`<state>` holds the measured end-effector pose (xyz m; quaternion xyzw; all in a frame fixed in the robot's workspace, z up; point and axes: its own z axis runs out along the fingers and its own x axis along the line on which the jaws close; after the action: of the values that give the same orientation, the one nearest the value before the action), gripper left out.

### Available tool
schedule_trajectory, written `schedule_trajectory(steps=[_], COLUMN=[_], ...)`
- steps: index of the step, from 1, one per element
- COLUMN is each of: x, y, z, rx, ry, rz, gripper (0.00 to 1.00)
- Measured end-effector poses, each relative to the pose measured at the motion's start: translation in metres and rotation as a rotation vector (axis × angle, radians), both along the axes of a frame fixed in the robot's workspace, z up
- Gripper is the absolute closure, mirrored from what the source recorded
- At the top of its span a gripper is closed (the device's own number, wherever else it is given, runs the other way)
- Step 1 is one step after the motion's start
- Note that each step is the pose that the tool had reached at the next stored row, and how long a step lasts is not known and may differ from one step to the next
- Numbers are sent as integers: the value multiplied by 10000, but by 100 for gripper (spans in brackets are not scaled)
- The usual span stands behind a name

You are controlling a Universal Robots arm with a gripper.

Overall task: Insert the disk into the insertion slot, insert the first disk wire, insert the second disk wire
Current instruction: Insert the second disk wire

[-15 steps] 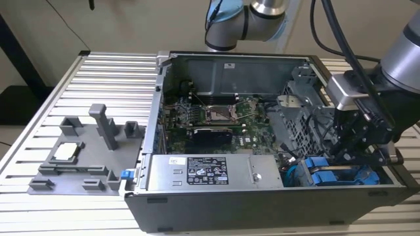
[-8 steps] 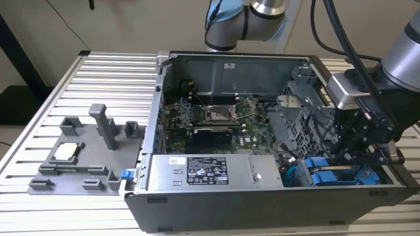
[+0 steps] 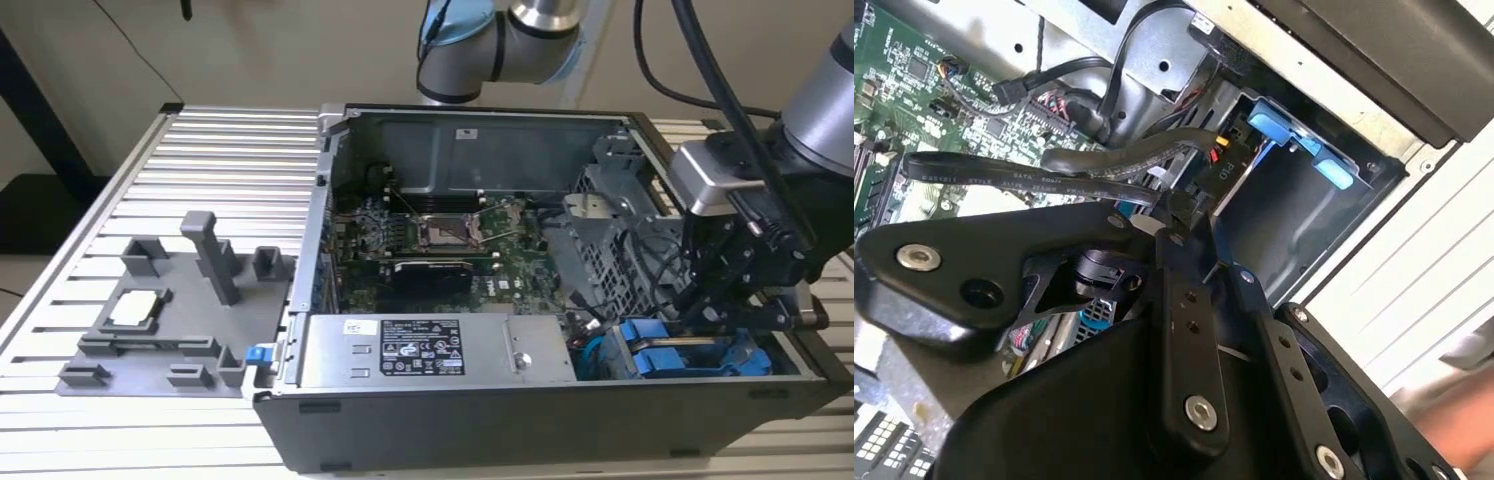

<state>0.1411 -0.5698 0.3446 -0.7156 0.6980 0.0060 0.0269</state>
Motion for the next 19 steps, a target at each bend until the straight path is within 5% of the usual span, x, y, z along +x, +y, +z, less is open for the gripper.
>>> schedule_trajectory(steps=[6,8,10,16,19], x=[-7,-25,-48,-87,-132], y=[0,0,0,1,9], z=[4,7,19,183,219], rx=[-14,3,12,52,169], ry=[-9,-24,-27,-29,-83], rz=[-9,-47,-80,-95,-106], gripper=[78,89,90,90,90])
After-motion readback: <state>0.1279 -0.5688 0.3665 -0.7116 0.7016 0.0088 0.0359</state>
